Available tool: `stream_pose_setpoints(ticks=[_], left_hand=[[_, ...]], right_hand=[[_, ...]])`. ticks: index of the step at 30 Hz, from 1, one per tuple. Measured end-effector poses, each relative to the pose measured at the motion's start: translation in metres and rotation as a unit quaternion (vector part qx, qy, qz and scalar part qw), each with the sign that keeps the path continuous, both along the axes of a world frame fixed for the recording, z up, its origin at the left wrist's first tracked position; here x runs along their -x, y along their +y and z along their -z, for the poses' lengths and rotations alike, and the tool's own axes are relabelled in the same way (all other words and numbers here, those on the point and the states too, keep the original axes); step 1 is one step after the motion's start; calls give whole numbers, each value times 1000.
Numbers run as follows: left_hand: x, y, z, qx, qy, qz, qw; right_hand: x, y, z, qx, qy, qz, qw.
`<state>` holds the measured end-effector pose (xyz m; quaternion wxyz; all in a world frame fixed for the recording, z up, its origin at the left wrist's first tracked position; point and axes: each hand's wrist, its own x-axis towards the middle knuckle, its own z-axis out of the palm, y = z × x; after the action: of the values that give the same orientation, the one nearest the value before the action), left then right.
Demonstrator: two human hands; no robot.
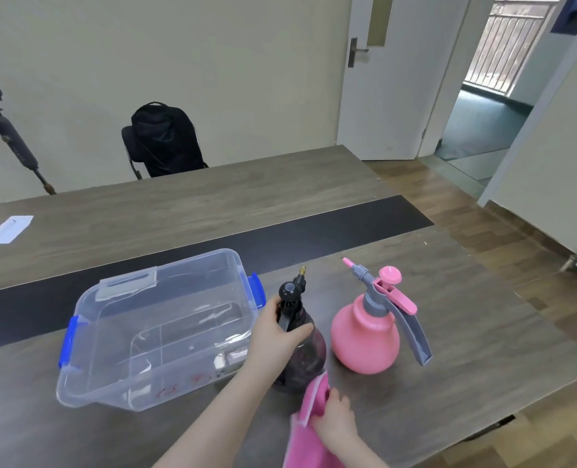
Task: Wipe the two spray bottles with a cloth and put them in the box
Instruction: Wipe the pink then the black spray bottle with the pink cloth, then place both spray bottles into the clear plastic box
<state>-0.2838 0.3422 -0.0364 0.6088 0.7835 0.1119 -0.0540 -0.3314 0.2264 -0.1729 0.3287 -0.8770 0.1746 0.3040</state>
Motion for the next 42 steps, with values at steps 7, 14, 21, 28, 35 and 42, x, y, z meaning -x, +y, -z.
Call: stream_pose_setpoints(ticks=[7,14,21,28,35,42], left_hand=[[2,3,8,-62,-21,-30,997],[-11,-5,-9,-57,20,-25,998],[-22,3,-18,34,103,13,994],[-24,7,-16,98,153,55,982],[-25,6,-9,86,143,43,985],[-22,6,-7,85,120,27,989]], right_hand=[[-5,-47,-60,-8,-135,-75,988],[-64,-105,-169,100,-484,76,866],[-112,-109,-176,53,-198,-29,978],[-111,-108,-167,27,-191,-3,981],[-102,-94,-149,-25,-177,42,983],[-93,-77,-140,-50,-227,126,964]])
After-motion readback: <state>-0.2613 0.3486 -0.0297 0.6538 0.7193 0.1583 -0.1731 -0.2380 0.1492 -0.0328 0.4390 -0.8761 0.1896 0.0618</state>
